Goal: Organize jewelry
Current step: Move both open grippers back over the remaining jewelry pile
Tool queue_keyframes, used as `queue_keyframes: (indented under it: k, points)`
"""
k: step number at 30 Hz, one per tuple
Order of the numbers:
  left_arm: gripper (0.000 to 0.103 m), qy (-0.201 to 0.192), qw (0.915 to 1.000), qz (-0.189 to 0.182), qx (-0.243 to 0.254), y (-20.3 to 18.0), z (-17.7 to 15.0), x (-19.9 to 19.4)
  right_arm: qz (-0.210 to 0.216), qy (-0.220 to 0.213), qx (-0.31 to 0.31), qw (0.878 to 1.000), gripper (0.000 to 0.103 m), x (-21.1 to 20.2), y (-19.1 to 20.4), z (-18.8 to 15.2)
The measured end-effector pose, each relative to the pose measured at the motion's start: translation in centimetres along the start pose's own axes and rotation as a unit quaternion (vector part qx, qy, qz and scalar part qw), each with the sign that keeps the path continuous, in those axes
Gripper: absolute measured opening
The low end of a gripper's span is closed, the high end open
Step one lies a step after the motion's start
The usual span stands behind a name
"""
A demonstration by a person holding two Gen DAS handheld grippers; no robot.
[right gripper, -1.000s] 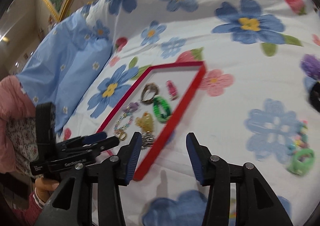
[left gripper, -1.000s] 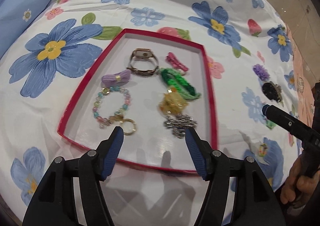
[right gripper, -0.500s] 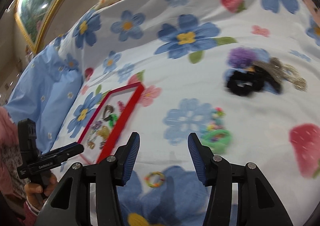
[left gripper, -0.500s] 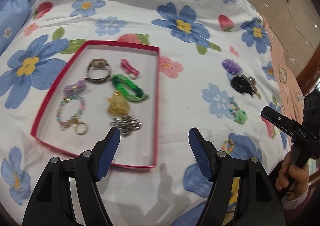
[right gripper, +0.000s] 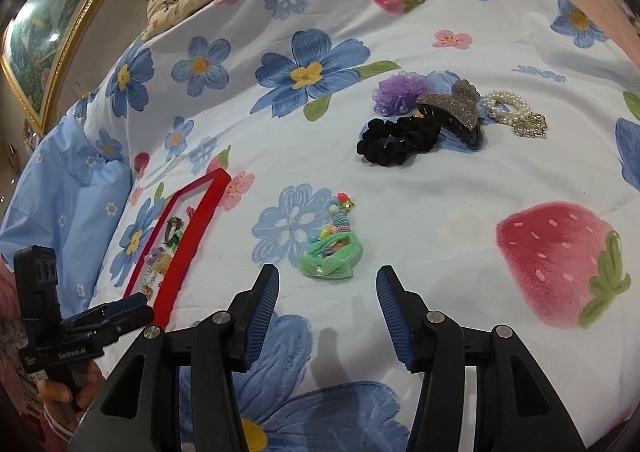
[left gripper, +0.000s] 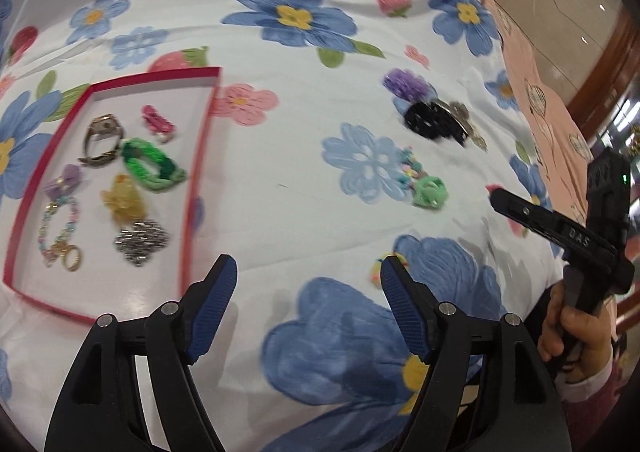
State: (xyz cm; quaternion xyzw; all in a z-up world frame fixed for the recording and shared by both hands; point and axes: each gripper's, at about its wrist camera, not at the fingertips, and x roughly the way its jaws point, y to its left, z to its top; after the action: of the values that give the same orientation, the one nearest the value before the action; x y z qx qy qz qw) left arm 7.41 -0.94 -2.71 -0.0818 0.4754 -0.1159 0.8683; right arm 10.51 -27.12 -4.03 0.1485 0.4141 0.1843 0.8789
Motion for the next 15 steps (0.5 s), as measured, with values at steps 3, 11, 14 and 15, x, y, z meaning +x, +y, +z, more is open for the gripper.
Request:
queue_keyframes:
  k: [3,11,14,15]
  points:
    - [0.075,0.010,0.9999,-0.003,0.012,-1.1,-0.2,0.9,0.000,0.007,-0.005,1.000,0.053,0.6,0.0,0.1]
    - [0.075,0.037,0.9986,-0.018,0.033,-3.1,-0.6,3.1,0.000,0.021,-0.004,1.000,0.053,2.3,-0.7,0.8]
    - [0.075,0.045,0.9980,-0.023,0.039,-3.6,-0.6,4.0,-0.001,0.028,-0.003,1.000,0.053,3.0,-0.9,1.0]
    - [0.075,0.047,0.9977,-0.025,0.041,-3.8,-0.5,4.2,-0.001,0.030,-0.003,1.000,0.053,3.2,-1.0,1.1]
